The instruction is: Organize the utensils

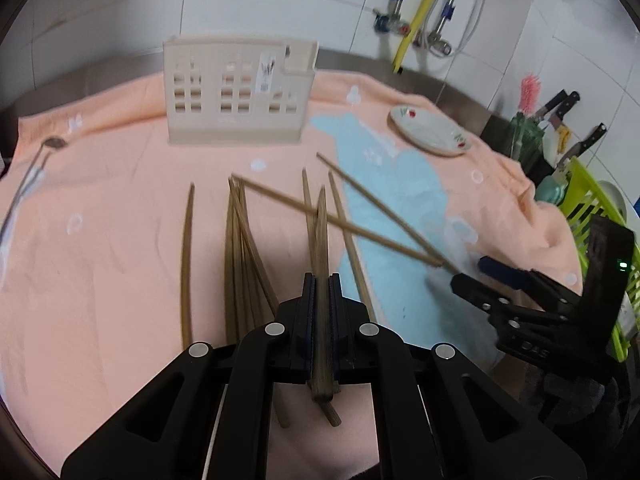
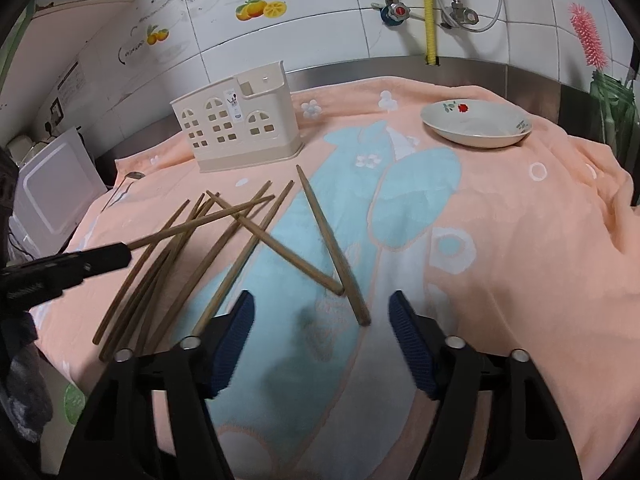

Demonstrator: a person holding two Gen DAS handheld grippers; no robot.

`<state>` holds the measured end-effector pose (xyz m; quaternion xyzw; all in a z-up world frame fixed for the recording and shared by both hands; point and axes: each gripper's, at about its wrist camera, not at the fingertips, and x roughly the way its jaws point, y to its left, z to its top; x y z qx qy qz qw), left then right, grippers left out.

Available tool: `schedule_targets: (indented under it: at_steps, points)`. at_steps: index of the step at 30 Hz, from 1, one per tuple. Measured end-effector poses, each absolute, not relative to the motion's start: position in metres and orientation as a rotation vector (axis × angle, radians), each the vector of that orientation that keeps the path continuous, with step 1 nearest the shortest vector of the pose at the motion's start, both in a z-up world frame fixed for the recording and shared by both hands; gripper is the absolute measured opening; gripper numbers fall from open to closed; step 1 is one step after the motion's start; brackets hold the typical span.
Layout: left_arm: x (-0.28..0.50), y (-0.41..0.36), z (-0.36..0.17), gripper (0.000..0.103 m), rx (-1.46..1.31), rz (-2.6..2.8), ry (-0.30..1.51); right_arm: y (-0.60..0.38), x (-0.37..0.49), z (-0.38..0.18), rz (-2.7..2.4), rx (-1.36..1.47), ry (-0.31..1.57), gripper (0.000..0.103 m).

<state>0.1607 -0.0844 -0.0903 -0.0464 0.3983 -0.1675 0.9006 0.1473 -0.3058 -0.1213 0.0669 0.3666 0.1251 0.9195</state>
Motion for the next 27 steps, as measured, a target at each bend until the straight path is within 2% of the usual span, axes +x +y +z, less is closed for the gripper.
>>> schedule_targets:
  at_steps: [3,14,16,27]
  points:
    - [0.161,-0.082,-0.081,0.005,-0.089,-0.348,0.804,-0.304,0.156,-0.122,0.281,0.130,0.766,0.055]
    - [0.163,-0.074,-0.071,0.005,-0.073,-0.356,0.781,-0.277,0.194,-0.128,0.392,-0.035,0.800,0.042]
    - [0.164,-0.072,-0.071,0.005,-0.080,-0.360,0.784,-0.275,0.199,-0.131,0.414,-0.049,0.815,0.034]
    - [0.167,-0.067,-0.073,0.005,-0.079,-0.376,0.786,-0.262,0.223,-0.142,0.451,-0.172,0.867,0.028]
